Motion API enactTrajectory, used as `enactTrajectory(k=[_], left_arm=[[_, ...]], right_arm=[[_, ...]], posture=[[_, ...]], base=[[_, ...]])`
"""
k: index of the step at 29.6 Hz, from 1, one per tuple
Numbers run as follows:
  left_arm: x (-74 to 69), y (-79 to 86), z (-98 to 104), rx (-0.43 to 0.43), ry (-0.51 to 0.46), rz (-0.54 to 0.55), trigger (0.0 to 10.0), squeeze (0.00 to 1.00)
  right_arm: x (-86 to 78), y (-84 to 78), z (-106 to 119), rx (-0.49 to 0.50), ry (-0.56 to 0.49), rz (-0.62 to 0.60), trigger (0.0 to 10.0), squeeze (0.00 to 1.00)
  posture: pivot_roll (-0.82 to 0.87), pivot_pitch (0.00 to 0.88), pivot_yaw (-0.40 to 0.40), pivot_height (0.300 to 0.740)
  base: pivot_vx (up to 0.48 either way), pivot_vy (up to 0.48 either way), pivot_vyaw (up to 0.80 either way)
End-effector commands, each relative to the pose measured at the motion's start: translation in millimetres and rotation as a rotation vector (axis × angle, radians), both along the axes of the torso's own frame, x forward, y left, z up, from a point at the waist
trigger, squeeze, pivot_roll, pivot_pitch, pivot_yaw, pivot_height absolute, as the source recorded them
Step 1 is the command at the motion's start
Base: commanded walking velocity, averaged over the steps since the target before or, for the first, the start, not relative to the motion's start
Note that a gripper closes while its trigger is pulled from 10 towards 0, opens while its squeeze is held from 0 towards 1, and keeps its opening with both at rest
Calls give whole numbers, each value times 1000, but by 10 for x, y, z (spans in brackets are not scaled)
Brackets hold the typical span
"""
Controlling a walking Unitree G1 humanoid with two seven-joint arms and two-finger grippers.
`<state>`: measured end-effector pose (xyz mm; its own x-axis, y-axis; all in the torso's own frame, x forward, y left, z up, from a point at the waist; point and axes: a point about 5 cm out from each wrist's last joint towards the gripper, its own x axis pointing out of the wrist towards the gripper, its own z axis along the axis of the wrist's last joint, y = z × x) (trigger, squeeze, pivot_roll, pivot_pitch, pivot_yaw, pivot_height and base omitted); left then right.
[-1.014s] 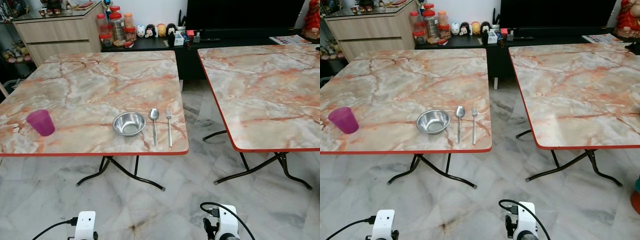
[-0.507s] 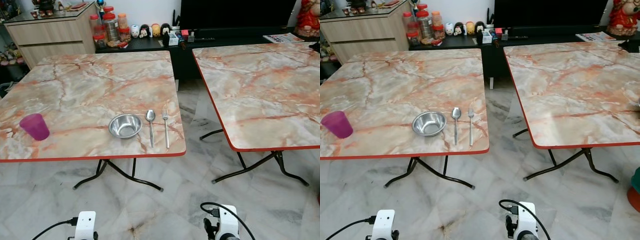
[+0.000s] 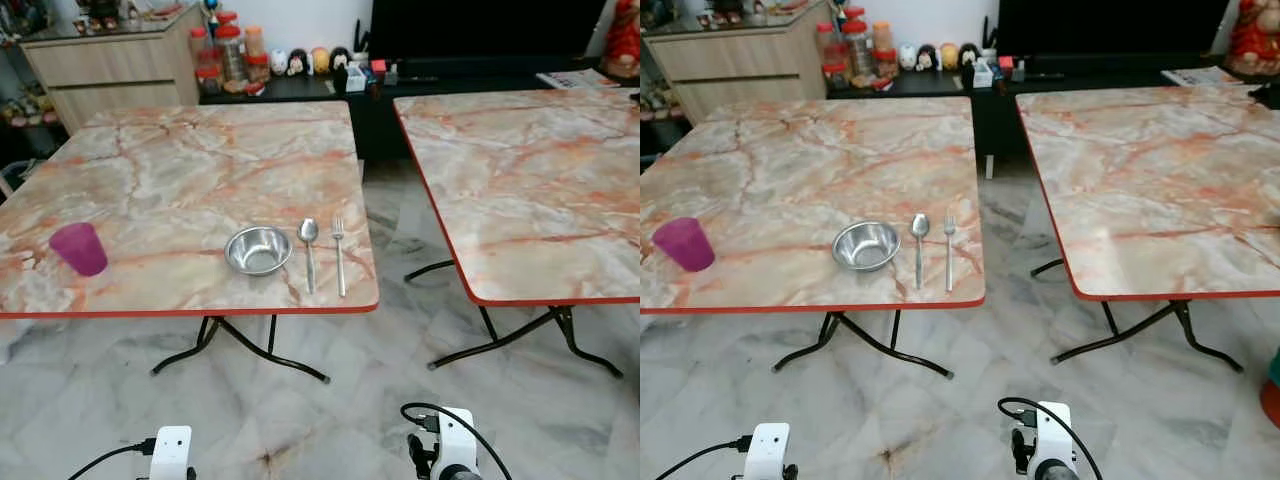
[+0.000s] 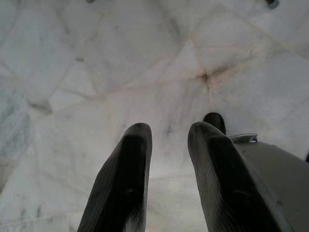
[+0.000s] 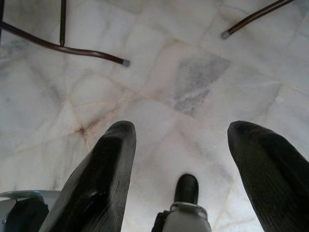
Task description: Setting the table
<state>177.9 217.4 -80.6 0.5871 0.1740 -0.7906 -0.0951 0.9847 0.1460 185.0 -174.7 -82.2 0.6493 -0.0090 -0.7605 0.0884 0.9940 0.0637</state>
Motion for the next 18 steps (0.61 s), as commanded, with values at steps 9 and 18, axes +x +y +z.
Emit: enactTrajectory(k=[9, 18], left_arm=[[13, 1, 5, 4, 2, -16, 10000, 0], [12, -2, 5, 2, 1, -16, 10000, 0]], right_arm=[[29, 2, 14, 7, -7, -9, 10000, 0], [11, 17, 4, 9, -2, -2, 10000, 0]], posture=[[36, 0, 32, 727], [38, 0, 31, 727]], base=[[277, 0, 393], [287, 0, 0]])
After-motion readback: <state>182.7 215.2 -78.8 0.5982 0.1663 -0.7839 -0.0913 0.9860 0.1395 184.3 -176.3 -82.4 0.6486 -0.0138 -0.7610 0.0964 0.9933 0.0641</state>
